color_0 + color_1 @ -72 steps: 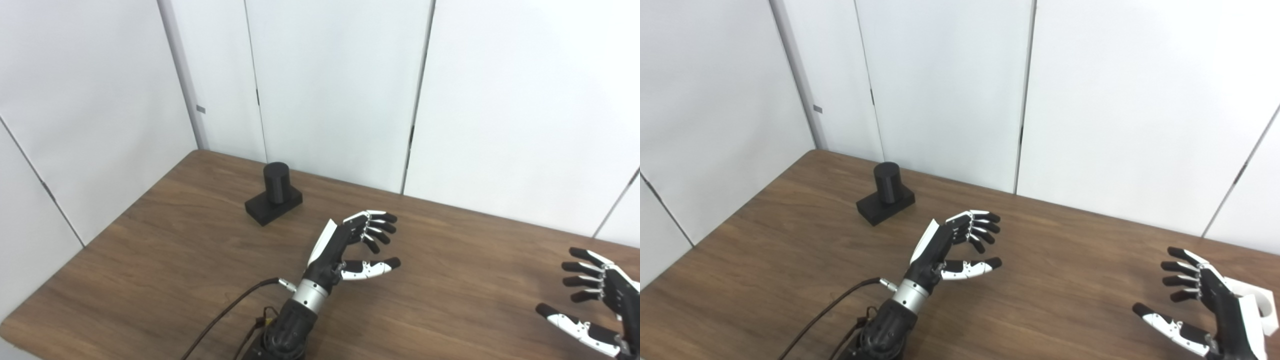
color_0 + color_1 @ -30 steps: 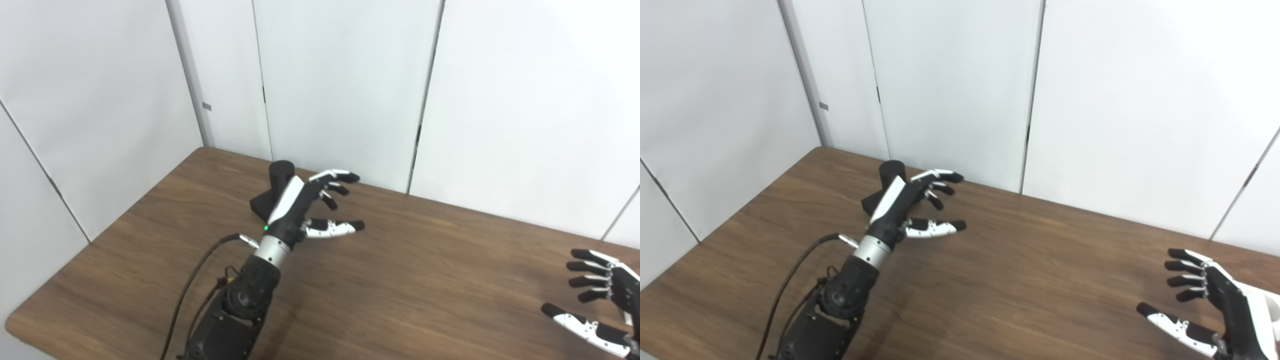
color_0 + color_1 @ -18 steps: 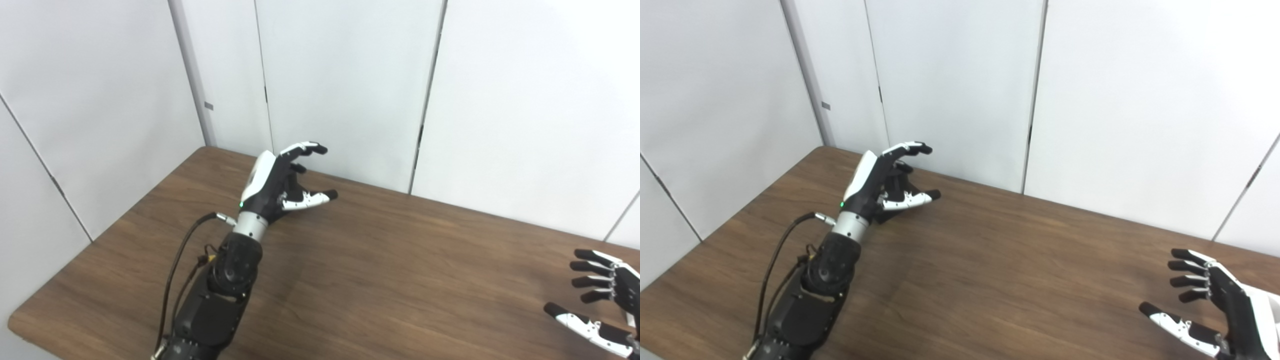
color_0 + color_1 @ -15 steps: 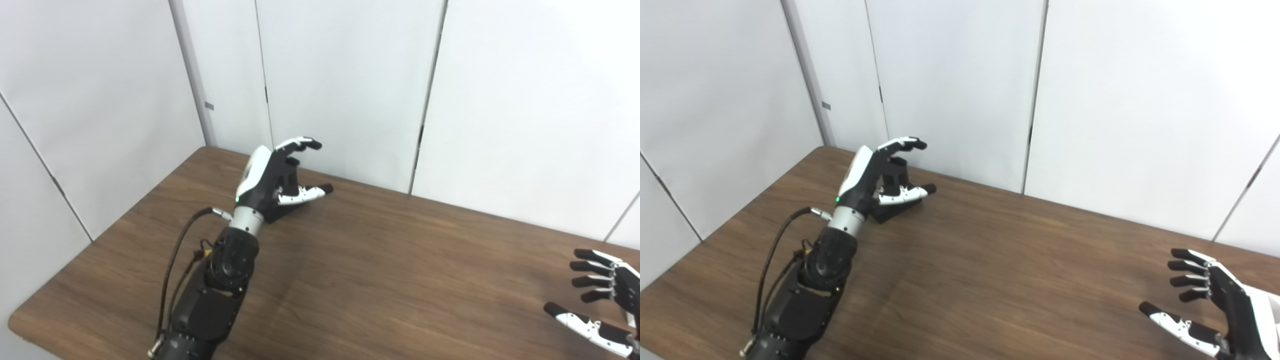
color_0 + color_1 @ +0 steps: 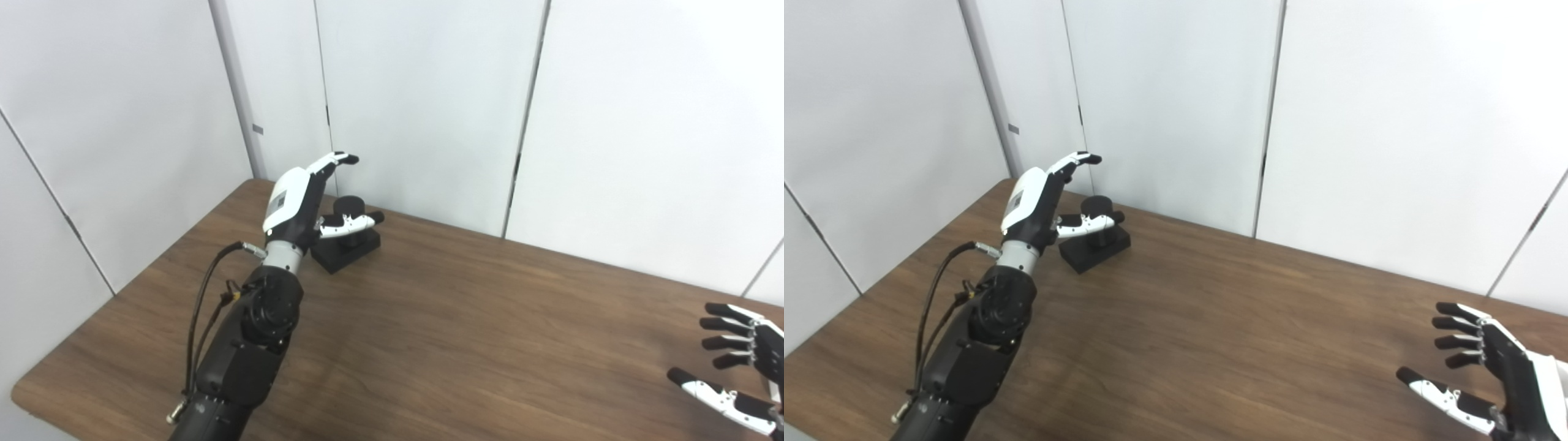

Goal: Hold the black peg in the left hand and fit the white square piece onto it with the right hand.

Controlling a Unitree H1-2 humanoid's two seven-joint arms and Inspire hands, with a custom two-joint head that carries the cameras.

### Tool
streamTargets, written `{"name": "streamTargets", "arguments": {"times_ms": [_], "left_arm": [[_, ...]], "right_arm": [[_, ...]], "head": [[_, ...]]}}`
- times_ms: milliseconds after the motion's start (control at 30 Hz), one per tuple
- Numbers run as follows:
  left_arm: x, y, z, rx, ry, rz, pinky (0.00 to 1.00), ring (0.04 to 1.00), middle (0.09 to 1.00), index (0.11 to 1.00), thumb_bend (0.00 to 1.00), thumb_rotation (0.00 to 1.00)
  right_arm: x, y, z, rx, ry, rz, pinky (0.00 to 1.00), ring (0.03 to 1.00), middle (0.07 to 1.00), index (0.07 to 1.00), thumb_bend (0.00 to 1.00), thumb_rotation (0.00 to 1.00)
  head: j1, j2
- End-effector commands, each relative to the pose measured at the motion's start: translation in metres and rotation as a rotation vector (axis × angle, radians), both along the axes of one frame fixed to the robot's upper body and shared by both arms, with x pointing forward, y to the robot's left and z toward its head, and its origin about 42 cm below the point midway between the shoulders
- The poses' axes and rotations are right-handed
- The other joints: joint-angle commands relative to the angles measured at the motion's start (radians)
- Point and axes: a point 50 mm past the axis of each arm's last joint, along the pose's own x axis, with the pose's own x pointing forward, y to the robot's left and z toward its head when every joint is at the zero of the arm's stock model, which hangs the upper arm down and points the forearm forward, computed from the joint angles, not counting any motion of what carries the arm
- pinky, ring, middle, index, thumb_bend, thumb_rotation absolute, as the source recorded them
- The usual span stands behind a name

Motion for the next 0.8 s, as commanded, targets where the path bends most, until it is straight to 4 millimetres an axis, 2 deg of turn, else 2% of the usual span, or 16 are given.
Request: {"name": "streamTargets", "arguments": {"times_ms": [0, 133, 267, 333, 500, 767], "left_arm": [[0.008, 0.007, 0.041, 0.100, -0.071, 0.046, 0.85, 0.966, 0.936, 0.841, 0.97, 0.40], [0.011, 0.014, 0.046, 0.150, -0.025, 0.089, 0.85, 0.967, 0.940, 0.839, 1.00, 0.40], [0.013, 0.022, 0.048, 0.200, 0.035, 0.114, 0.92, 0.976, 0.956, 0.845, 1.00, 0.39], [0.014, 0.025, 0.048, 0.215, 0.067, 0.125, 0.92, 0.979, 0.960, 0.841, 1.00, 0.38], [0.020, 0.031, 0.045, 0.267, 0.146, 0.176, 0.85, 0.972, 0.962, 0.827, 1.00, 0.36], [0.028, 0.034, 0.034, 0.303, 0.273, 0.194, 0.86, 1.000, 0.999, 0.859, 1.00, 0.44]], "right_arm": [[0.005, 0.003, 0.021, -0.001, -0.081, 0.006, 0.48, 0.608, 0.683, 0.730, 0.56, 0.00], [0.005, 0.003, 0.022, -0.001, -0.071, 0.004, 0.49, 0.614, 0.688, 0.733, 0.56, 0.00], [0.005, 0.004, 0.023, 0.001, -0.066, 0.002, 0.49, 0.615, 0.691, 0.736, 0.55, 0.00], [0.005, 0.004, 0.023, -0.001, -0.071, 0.006, 0.49, 0.612, 0.690, 0.736, 0.56, 0.00], [0.004, 0.006, 0.024, 0.000, -0.073, 0.006, 0.49, 0.608, 0.687, 0.734, 0.56, 0.00], [0.003, 0.005, 0.023, 0.000, -0.072, 0.010, 0.49, 0.605, 0.688, 0.730, 0.56, 0.00]], "head": [[0.000, 0.001], [0.000, 0.001], [0.000, 0.003], [0.001, 0.003], [0.001, 0.004], [0.000, 0.011]]}}
